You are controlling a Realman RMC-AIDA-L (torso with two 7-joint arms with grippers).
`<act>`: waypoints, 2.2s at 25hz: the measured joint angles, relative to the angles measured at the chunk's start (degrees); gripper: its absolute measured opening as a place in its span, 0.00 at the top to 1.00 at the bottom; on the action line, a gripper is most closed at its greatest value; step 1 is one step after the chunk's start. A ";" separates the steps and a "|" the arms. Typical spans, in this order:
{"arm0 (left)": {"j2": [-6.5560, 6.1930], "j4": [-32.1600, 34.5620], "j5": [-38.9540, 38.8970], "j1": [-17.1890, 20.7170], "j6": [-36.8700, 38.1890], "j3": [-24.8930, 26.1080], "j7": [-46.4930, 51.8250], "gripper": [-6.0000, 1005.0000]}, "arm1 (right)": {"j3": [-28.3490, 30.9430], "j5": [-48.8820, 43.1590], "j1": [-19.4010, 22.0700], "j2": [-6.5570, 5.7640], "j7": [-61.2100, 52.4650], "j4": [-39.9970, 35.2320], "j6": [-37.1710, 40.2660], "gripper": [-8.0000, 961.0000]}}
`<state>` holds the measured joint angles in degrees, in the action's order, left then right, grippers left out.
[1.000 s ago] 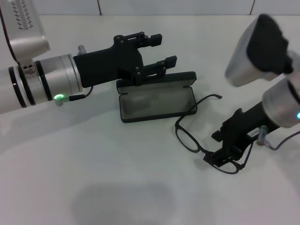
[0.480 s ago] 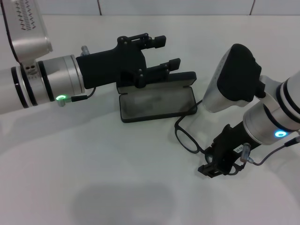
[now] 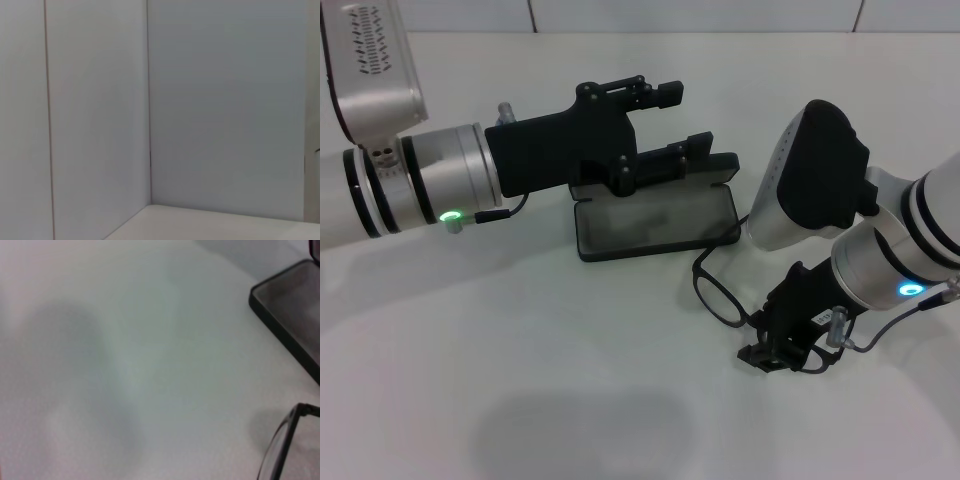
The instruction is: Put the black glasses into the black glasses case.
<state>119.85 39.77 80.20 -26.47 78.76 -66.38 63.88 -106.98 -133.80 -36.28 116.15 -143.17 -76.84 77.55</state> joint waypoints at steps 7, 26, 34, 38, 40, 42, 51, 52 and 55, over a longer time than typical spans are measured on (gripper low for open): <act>0.03 -0.05 -0.10 0.20 0.08 0.15 -0.91 0.35 | 0.70 0.53 2.55 -0.23 3.25 -2.73 -0.85 0.67; -0.26 -0.66 -4.86 0.75 9.79 2.02 5.05 0.35 | 40.57 32.62 20.10 -0.20 40.18 -4.21 23.49 0.89; -1.70 -0.85 -5.07 -5.26 14.18 1.61 20.34 0.35 | 45.67 41.64 16.69 -0.26 78.50 22.21 28.59 0.89; -2.55 -3.45 -1.87 -9.82 15.03 1.20 28.15 0.35 | 45.91 45.23 16.42 -0.42 88.19 26.21 27.90 0.89; -2.59 -5.15 -1.28 -11.09 16.48 1.17 28.35 0.35 | 45.96 45.74 16.41 -0.43 89.63 26.35 26.64 0.89; -2.59 -6.23 -0.98 -11.93 17.92 1.17 28.39 0.35 | 45.90 45.84 16.27 -0.40 90.21 26.37 25.29 0.89; -2.04 -6.47 -3.81 -11.69 18.34 2.98 27.71 0.35 | 45.56 44.88 16.79 -0.63 92.34 26.17 23.60 0.89; -1.91 -6.56 -4.10 -11.71 18.34 3.18 27.50 0.35 | 45.49 44.83 16.80 -0.62 92.78 26.30 23.58 0.89; -1.13 -6.58 -3.80 -12.46 18.34 2.88 26.82 0.35 | 45.39 44.35 16.88 -0.51 93.89 26.44 23.69 0.89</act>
<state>118.73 33.19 76.39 -38.92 97.10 -63.50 90.70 -61.59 -89.45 -19.41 115.64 -49.28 -50.40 101.25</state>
